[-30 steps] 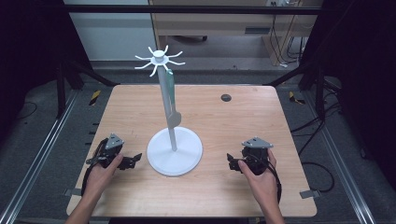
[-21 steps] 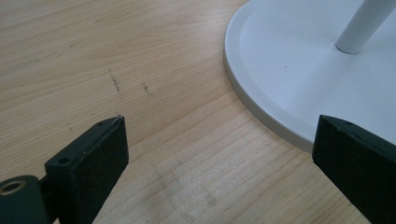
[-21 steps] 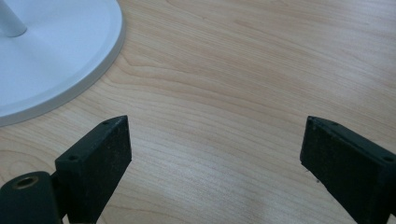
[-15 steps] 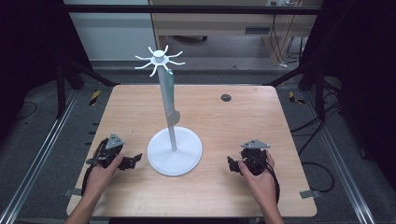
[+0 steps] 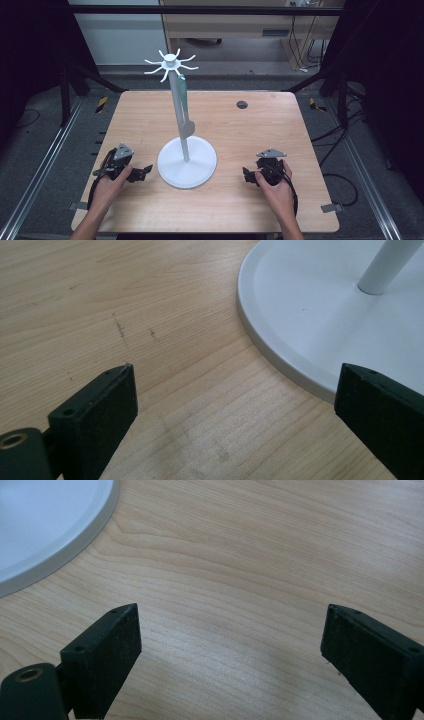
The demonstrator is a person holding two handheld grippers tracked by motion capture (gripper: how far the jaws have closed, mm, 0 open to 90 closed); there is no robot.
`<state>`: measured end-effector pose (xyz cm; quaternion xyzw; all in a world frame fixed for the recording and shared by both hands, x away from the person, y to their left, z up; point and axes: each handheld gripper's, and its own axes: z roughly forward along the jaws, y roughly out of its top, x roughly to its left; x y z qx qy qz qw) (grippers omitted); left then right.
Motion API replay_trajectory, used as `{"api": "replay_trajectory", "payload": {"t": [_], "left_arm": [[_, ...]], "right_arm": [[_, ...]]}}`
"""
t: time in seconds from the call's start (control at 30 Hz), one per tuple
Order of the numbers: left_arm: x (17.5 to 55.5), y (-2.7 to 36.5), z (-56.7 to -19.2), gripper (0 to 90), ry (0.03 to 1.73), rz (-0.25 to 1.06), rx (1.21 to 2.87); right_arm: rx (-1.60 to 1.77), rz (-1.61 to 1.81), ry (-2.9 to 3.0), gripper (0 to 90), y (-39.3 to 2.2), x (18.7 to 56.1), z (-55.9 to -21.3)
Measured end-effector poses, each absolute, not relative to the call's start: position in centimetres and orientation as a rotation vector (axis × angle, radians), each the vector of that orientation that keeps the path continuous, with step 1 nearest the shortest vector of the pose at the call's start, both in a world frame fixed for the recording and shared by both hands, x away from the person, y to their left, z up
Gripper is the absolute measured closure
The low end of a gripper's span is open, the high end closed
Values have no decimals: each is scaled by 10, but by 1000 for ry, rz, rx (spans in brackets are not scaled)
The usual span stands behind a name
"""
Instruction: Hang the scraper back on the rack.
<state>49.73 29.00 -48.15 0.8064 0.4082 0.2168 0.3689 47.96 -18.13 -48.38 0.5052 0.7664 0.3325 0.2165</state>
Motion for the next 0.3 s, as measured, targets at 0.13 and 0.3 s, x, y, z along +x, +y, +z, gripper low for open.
{"api": "replay_trajectory", "payload": {"t": [0.13, 0.3], "left_arm": [[497, 289, -482, 33, 1046, 560, 2068], [498, 288, -482, 33, 1042, 560, 2070]], "right_arm": [[1403, 920, 2143, 97, -181, 481, -489], [1408, 932, 2135, 97, -181, 479, -489]]}}
